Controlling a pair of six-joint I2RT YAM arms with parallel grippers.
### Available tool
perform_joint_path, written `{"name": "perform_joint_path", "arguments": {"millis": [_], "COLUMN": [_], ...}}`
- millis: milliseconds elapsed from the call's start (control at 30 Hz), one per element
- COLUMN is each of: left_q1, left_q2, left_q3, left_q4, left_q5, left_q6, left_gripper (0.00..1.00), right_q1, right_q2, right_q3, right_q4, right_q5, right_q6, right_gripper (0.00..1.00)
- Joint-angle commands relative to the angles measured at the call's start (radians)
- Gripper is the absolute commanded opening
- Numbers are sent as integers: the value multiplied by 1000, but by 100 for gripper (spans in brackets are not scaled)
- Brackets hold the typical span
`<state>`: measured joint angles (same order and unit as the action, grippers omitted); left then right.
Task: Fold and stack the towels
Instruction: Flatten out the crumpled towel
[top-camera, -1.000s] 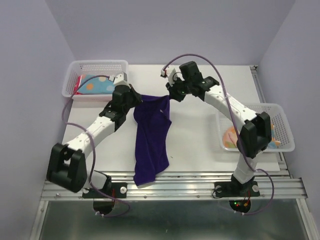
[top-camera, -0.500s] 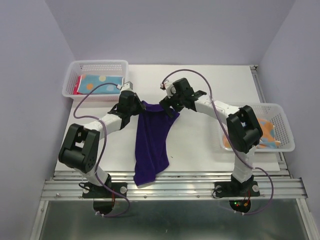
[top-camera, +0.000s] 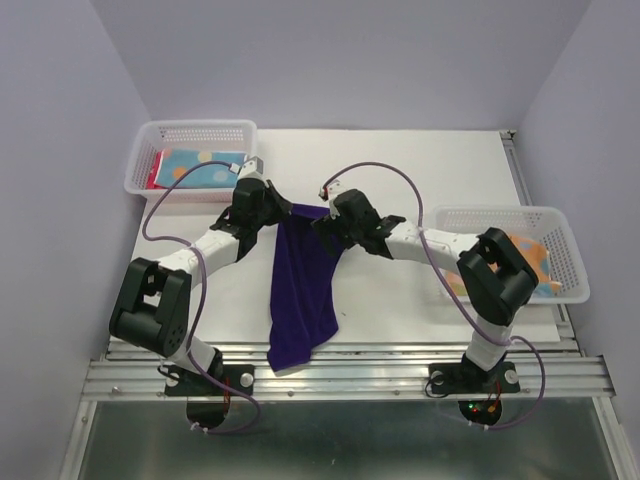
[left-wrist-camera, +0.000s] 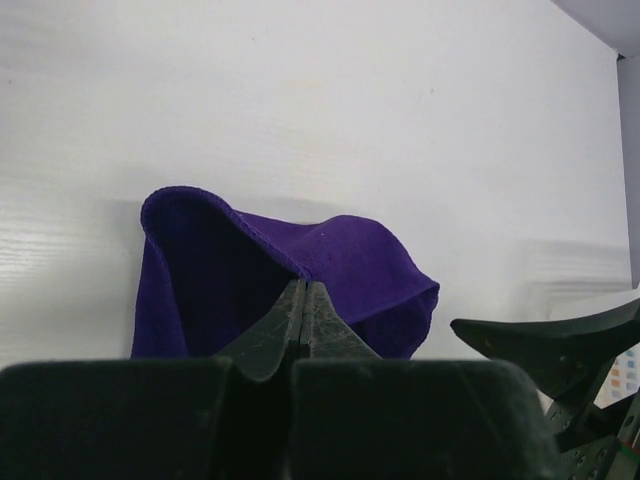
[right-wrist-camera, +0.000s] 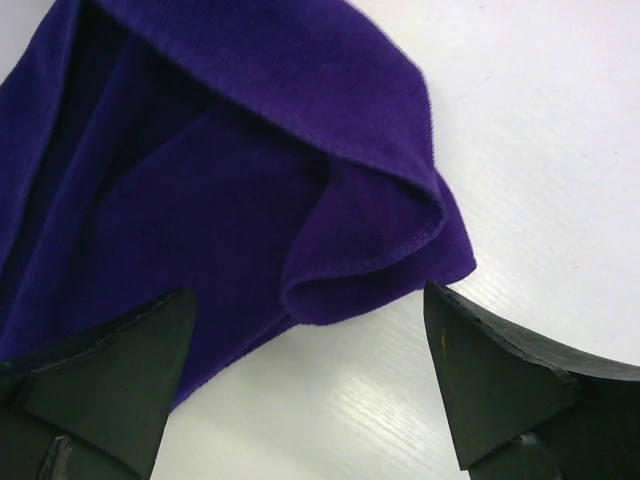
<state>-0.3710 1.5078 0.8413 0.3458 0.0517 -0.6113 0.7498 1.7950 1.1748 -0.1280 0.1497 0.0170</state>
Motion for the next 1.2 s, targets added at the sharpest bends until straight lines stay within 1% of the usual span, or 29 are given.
{"name": "perform_joint_path", "arguments": {"millis": [0,33,200,400,533,567,733,767,933,1167], "left_q1": [4,4,6,10,17,18,21,23,27,33], "left_q2": [-34,-35,-40,-38,-37,-38,-35,-34,-26,-26], "left_q3": [-19,-16,-16,-16,-16,-16,-15,-15,-11,-8], "left_q4": [30,28,19,13,10,9,9,7,7,9], "left_q5": [4,4,-10,-19,-26,-24,-24,-23,-19,-21], "left_q6": [-4,-4,-5,-5,-4,-2,2,4,7,5], "left_gripper": [0,0,0,0,0,0,0,0,0,0], "right_q1": [-12,-12,-10,-10,-10,-10,-9,-10,-10,-15], "right_q2": [41,64,109,89,67,61,50,47,35,67], "right_q3": [17,25,37,-9,-43,-47,-44,-44,-47,-38], "right_q4": [119,119,84,82,106,116,119,152,165,154], "right_q5": [88,90,191,301,336,356,367,369,353,323], "right_q6": [72,75,106,156,176,176,173,172,149,133], "right_gripper": [100,100,97,95,94,92,90,89,85,59]}}
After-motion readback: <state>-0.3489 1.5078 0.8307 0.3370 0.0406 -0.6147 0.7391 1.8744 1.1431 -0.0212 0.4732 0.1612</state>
